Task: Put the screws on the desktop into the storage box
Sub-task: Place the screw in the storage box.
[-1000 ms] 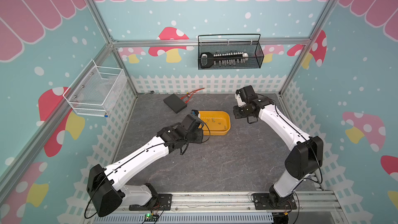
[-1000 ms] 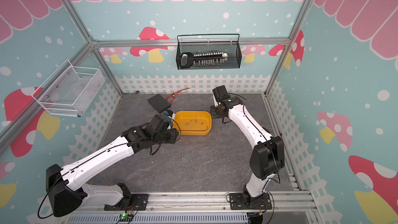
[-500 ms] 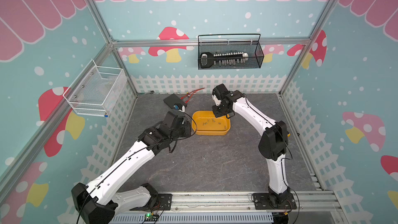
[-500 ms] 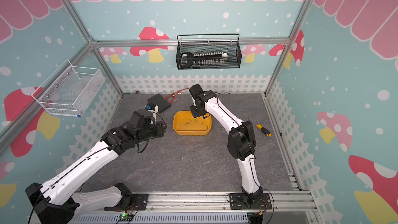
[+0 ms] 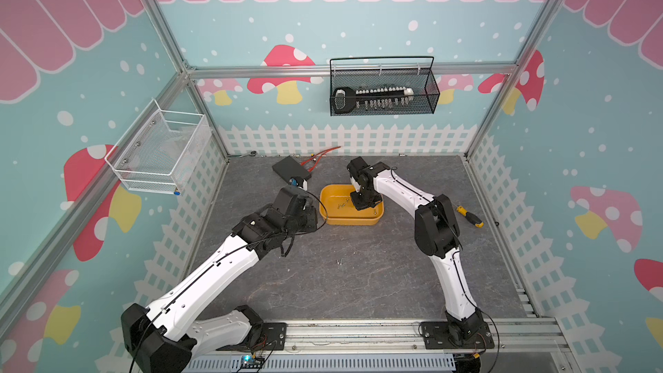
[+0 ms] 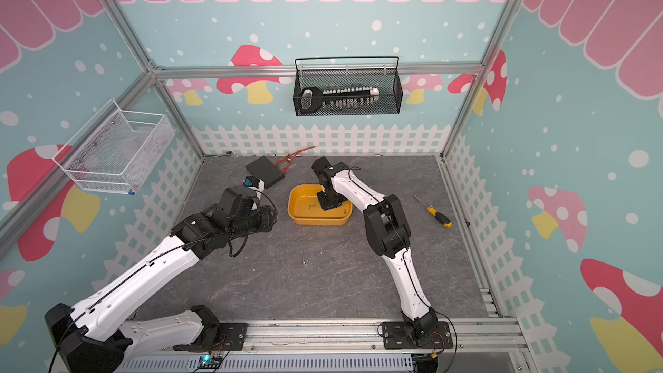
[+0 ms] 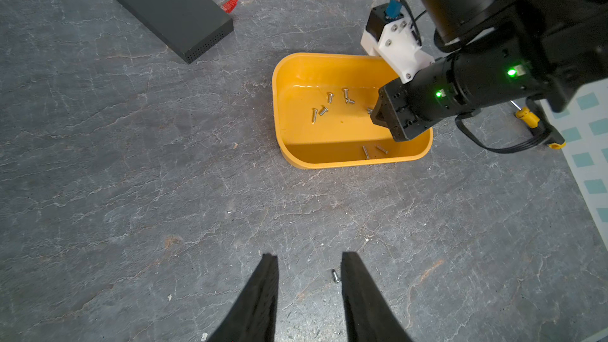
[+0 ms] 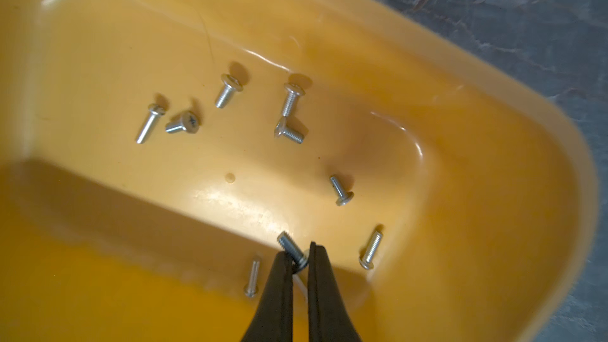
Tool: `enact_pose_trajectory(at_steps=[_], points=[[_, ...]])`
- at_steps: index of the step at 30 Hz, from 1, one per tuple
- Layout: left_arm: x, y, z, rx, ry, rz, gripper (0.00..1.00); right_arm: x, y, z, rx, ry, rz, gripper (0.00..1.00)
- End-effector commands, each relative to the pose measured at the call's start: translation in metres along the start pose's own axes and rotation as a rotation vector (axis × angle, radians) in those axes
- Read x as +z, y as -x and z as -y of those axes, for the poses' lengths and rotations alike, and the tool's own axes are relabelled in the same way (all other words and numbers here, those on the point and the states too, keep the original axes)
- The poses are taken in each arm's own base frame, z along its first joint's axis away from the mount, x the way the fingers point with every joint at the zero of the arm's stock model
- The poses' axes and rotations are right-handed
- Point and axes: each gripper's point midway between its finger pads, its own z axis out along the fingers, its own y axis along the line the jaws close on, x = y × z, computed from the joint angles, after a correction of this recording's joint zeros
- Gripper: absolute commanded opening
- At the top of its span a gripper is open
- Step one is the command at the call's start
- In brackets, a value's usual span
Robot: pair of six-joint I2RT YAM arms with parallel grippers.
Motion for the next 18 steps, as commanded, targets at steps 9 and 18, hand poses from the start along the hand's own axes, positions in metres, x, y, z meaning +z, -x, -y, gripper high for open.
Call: enact_pose_trajectory(at_steps=[9,18], points=[[0.002,-0.007,-0.002,0.01,-0.003,-0.023,0.36,0.011,0.0,0.004,-0.008,-0.023,-0.009,0.17],[0.007,-0.026,0.008,0.015,-0.065,-0.091,0.37,-0.034,0.02,0.009,0.006,-0.03,0.083,0.36]])
